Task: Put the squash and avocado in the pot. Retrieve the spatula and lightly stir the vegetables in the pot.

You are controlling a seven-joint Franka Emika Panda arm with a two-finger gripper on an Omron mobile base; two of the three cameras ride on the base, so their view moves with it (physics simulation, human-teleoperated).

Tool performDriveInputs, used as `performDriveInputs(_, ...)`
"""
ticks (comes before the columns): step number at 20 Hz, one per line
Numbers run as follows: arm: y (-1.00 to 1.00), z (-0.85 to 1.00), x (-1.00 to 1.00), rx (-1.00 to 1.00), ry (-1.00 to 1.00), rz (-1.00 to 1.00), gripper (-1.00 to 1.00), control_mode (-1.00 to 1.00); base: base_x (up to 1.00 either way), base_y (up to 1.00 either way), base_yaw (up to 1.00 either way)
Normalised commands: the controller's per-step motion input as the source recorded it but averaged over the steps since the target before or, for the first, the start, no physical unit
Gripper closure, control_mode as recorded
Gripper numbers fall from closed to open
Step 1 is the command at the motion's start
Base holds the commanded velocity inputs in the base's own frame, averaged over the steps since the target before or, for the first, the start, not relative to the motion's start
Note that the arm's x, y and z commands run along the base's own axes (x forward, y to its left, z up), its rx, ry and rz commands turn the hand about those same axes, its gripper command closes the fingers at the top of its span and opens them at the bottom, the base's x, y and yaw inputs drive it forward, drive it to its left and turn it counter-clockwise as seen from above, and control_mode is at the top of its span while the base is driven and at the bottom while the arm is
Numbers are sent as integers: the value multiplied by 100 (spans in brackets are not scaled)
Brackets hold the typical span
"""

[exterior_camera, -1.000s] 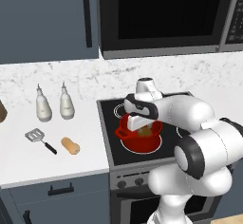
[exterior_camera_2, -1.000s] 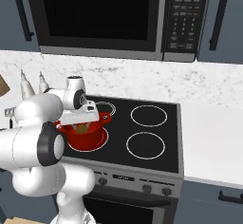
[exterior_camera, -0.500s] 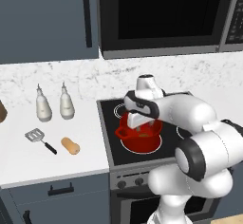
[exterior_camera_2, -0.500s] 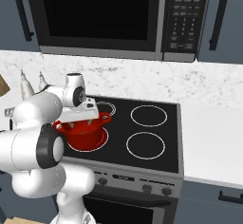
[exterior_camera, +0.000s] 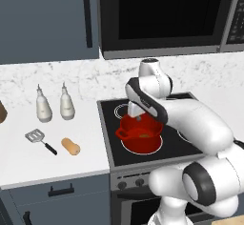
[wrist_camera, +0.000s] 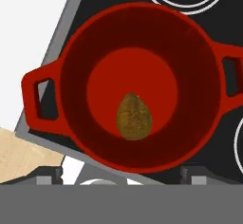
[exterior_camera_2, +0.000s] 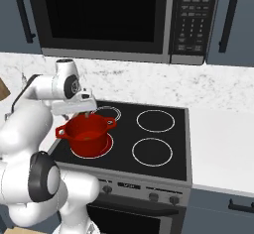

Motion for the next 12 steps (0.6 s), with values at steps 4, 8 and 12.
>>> performDriveInputs(4, 24, 0, 0, -1, 0, 0, -100, -100, 0, 0, 0)
performDriveInputs(8, 82, 7, -3, 0, -12, -1, -100, -100, 0, 0, 0)
performDriveInputs(12, 100, 11, -4, 0, -14, -6, -100, -100, 0, 0, 0)
